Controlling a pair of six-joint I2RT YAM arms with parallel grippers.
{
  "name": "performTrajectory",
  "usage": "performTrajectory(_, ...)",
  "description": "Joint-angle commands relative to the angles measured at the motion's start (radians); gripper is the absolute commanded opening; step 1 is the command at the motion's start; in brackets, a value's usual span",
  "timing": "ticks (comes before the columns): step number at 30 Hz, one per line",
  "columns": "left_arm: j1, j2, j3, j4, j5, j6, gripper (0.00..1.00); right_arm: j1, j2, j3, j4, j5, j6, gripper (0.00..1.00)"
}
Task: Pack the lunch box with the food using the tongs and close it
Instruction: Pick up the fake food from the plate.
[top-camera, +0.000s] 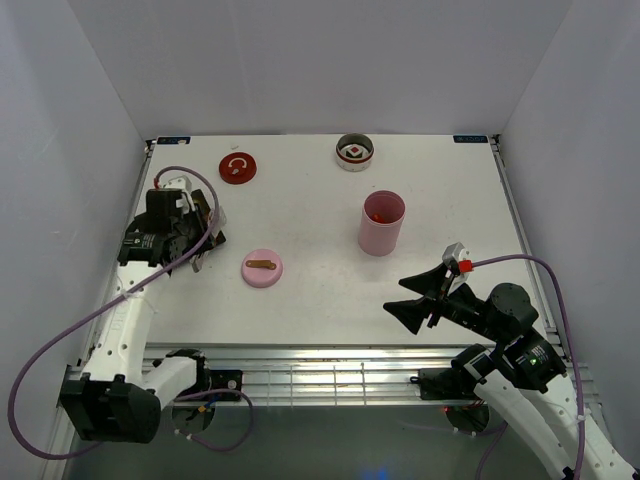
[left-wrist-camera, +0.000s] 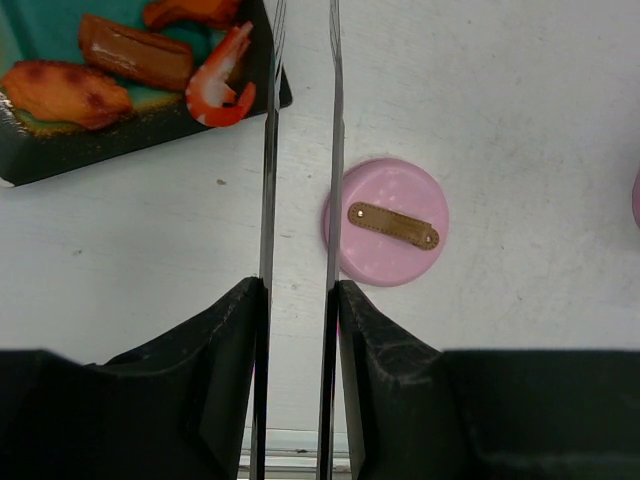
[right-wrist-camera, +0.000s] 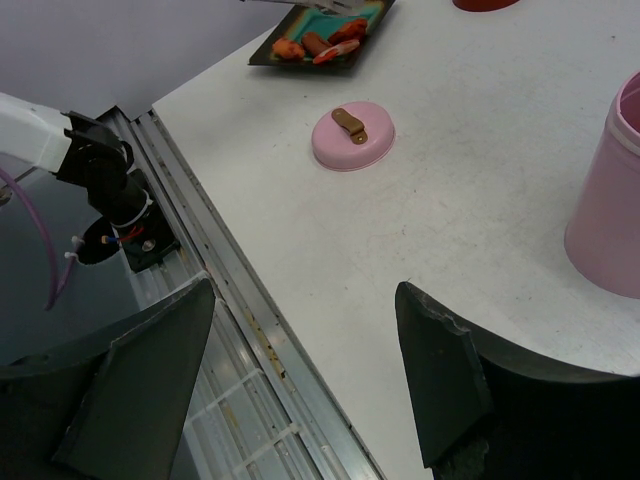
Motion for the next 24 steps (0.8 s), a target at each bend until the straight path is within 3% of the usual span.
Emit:
performTrajectory(1,-0.128,0.013,0.043,0.002,-0.164,-0.025,0.45,0.006,0.004,0.0,0.048,-0.003,-0.007,0.79)
performTrajectory(16,-0.539,0.156,0.112,-0.169,-0.68,-0.168,0.42,0.006,0.007,0.0,0.051,-0.008,-0.008,0.79)
performTrajectory(24,-0.616,0.219,0.069,-0.225,-0.839,-0.262,0.43,0.006,0.006,0.002,0.049,-0.014,-0.008,0.79)
